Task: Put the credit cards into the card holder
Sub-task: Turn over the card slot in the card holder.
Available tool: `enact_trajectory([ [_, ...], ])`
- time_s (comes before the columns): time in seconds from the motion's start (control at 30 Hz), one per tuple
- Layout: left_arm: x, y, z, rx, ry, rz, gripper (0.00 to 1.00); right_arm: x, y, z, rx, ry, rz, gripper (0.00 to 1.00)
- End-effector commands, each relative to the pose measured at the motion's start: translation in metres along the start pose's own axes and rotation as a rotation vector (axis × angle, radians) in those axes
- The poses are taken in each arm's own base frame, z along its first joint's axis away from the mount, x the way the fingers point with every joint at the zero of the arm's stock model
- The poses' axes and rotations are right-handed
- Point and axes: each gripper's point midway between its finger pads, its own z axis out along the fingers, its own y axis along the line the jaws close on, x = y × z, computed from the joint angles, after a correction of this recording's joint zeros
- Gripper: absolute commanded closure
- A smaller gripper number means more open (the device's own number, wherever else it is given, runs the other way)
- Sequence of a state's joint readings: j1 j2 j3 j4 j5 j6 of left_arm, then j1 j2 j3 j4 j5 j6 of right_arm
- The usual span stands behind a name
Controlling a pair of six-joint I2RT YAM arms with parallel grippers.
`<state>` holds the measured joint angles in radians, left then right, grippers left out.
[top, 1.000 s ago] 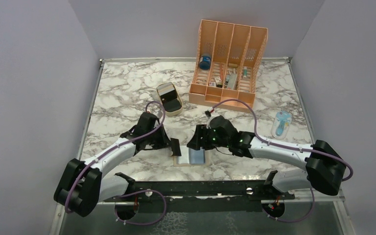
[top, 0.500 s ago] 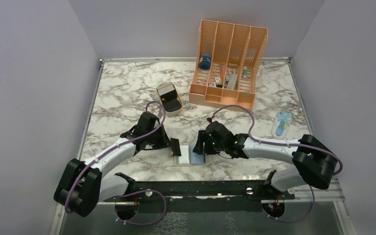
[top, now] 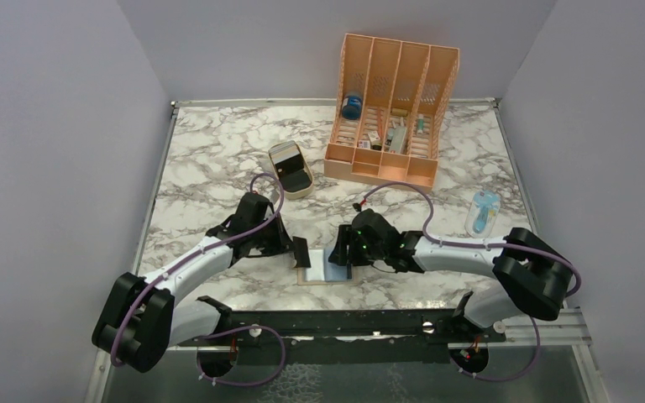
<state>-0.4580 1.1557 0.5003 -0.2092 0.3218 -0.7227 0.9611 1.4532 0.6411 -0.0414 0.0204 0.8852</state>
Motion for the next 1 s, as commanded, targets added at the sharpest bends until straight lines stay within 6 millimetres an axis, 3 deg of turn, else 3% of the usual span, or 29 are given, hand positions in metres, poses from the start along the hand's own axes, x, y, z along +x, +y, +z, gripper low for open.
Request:
enact_trajectory([
  [0.0, -0.001, 0.007, -0.001, -0.021, -0.022, 0.016, 1.00, 0.003, 0.006, 0.004, -0.034, 0.009, 0.000, 0.45],
  [0.77, 0.003, 0.007, 0.001, -0.011, -0.017, 0.005, 1.00, 0.001, 0.038, 0.003, -0.156, 0.064, -0.066, 0.44],
  [0.97, -0.005, 0.002, -0.004, -0.012, -0.045, 0.008, 1.00, 0.000, 0.065, -0.005, -0.294, 0.075, -0.098, 0.44],
])
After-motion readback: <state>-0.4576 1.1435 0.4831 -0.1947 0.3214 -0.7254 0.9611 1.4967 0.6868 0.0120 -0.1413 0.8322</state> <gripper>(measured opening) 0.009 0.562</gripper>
